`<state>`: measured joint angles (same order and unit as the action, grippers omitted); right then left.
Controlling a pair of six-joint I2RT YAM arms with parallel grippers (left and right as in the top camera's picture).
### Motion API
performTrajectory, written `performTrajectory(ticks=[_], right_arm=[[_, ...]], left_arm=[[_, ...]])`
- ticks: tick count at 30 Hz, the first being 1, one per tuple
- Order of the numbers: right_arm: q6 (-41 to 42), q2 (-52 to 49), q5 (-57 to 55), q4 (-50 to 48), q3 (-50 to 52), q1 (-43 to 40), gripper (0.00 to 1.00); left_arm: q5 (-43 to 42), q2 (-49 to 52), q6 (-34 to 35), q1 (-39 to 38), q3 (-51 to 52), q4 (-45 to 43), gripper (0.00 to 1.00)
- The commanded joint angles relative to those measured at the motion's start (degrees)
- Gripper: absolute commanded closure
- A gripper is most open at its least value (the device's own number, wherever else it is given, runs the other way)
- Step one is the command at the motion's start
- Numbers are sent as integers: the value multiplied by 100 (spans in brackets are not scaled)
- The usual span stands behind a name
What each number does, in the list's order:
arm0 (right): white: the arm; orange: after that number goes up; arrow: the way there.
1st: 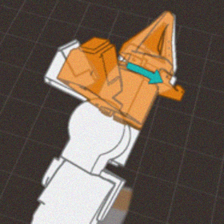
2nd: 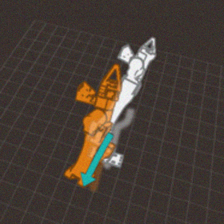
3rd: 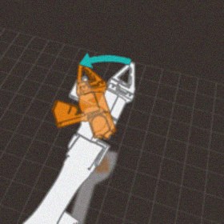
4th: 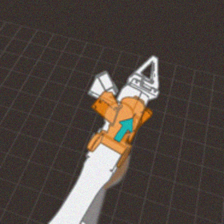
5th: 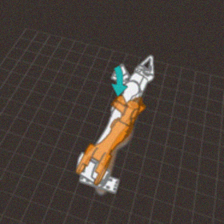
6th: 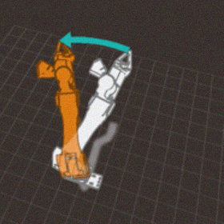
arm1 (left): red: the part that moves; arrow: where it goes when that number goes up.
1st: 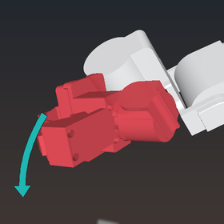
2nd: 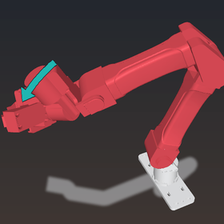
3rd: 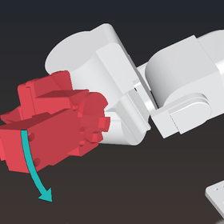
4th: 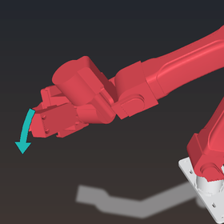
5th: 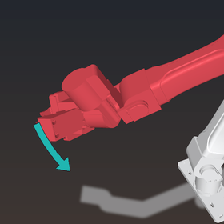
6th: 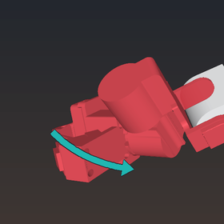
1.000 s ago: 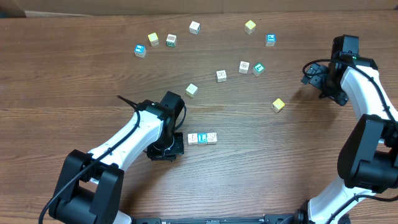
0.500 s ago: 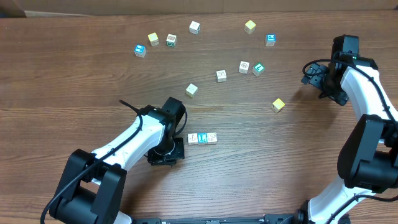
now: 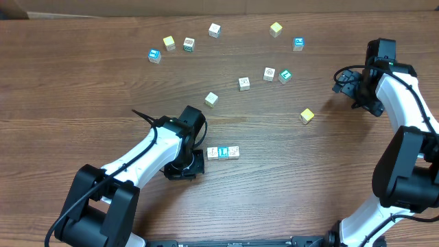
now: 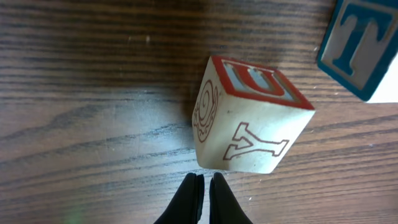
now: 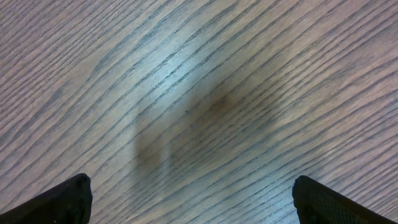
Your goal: Form a horizontal line
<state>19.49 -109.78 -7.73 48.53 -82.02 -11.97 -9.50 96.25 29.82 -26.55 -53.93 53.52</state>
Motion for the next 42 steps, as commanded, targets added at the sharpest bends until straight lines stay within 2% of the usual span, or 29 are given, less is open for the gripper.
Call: performTrajectory(ticks=[1,36,42], right_arm=[[-7,122,-20,-26,-120,0,0],[-7,122,-20,-26,-120,0,0],[-7,122,-17,-26,-120,0,0]], left_arm=[[96,13,-7,0,-151,-37,96],[-68,13,-4,293,-219,-223,96],[-540,13,-2,291,-219,-245,96]])
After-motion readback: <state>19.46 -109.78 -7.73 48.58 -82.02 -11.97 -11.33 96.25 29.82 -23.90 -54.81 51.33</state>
